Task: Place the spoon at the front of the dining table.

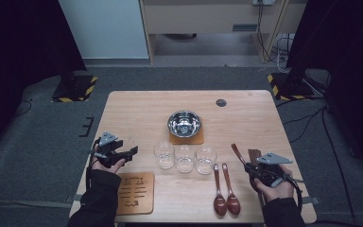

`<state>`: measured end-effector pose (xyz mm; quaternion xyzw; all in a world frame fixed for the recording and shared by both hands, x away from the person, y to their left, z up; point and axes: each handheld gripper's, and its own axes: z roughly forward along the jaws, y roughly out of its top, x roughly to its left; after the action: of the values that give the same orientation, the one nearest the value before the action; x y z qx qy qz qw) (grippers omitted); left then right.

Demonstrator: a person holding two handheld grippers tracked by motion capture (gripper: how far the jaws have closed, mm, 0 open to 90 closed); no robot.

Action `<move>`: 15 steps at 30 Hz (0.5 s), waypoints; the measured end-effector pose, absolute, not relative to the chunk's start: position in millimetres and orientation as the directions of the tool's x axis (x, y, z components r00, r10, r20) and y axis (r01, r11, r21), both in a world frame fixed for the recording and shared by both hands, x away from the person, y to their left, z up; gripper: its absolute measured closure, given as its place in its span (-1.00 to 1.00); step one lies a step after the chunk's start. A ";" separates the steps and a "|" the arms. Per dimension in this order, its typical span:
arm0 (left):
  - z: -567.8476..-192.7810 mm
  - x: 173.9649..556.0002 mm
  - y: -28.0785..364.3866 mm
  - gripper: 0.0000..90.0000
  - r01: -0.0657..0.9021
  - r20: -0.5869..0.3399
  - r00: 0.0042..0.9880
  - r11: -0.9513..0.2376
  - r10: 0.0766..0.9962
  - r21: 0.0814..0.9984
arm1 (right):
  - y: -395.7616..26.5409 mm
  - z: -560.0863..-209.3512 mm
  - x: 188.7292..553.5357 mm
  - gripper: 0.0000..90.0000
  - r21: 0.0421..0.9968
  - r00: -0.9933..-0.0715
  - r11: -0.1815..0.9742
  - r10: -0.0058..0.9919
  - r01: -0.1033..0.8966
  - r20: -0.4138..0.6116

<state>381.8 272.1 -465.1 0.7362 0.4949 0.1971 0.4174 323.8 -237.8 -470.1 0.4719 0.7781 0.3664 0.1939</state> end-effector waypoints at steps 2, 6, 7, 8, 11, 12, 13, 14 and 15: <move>-462.6 380.8 270.7 -0.42 0.557 -0.121 0.438 -0.163 0.891 0.815 | -238.4 -469.3 324.0 0.83 0.760 -0.478 0.282 0.877 0.585 0.043; -459.7 379.5 266.9 -0.42 0.547 -0.120 0.448 -0.165 0.886 0.820 | -239.5 -467.4 324.2 0.83 0.774 -0.482 0.280 0.876 0.568 0.036; -458.7 379.2 266.1 -0.42 0.545 -0.119 0.451 -0.167 0.885 0.822 | -239.5 -466.8 324.0 0.83 0.774 -0.481 0.278 0.876 0.568 0.039; -457.7 378.9 265.3 -0.42 0.542 -0.121 0.452 -0.165 0.884 0.824 | -239.6 -466.4 324.0 0.83 0.776 -0.480 0.276 0.877 0.567 0.038; -453.8 377.3 263.5 -0.42 0.529 -0.128 0.460 -0.155 0.879 0.834 | -239.8 -466.3 324.3 0.83 0.781 -0.479 0.274 0.877 0.561 0.037; -452.3 376.6 262.7 -0.42 0.526 -0.128 0.463 -0.155 0.877 0.836 | -239.8 -466.2 324.5 0.83 0.782 -0.480 0.275 0.877 0.559 0.035; -450.9 375.9 261.7 -0.41 0.520 -0.127 0.465 -0.154 0.876 0.840 | -239.6 -465.9 324.4 0.83 0.783 -0.479 0.273 0.877 0.559 0.036; -449.6 375.4 260.6 -0.41 0.515 -0.128 0.468 -0.153 0.874 0.843 | -239.4 -465.5 324.3 0.83 0.784 -0.479 0.270 0.877 0.559 0.039; -448.4 374.9 259.4 -0.41 0.512 -0.129 0.472 -0.152 0.872 0.846 | -239.2 -465.1 324.4 0.83 0.786 -0.480 0.269 0.877 0.556 0.039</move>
<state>374.9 259.4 -448.4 0.7319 0.4726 0.2010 0.4479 324.4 -239.2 -465.1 0.4658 0.7690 0.3852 0.2078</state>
